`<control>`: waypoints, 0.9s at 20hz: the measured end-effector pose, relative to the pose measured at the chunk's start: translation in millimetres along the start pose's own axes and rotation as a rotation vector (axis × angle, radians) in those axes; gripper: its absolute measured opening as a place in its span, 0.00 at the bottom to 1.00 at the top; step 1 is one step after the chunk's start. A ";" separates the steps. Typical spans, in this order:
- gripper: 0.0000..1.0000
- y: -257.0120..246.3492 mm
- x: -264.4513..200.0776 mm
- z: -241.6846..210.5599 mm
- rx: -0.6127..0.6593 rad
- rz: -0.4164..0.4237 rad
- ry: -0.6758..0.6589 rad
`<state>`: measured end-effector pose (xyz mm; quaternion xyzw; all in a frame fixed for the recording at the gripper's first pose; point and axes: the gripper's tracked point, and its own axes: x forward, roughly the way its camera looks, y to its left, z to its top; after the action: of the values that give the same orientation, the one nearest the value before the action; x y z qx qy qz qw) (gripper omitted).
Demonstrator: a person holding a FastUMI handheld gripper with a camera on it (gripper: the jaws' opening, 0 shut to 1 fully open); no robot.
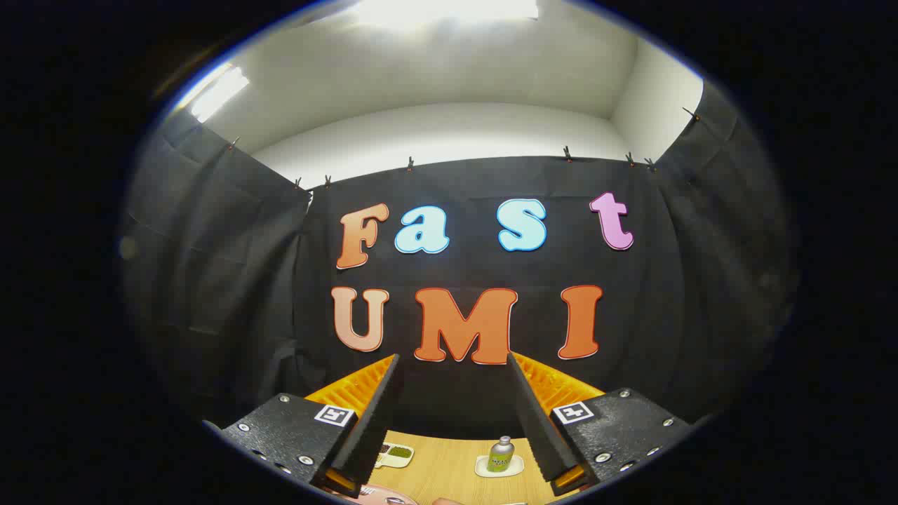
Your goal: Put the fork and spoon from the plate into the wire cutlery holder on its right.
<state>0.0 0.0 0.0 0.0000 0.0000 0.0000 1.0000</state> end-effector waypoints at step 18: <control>0.88 17.7 8.0 -25.3 -0.008 -0.012 0.052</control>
<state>8.0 17.7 -25.3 -0.0040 0.0261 -0.0058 0.9996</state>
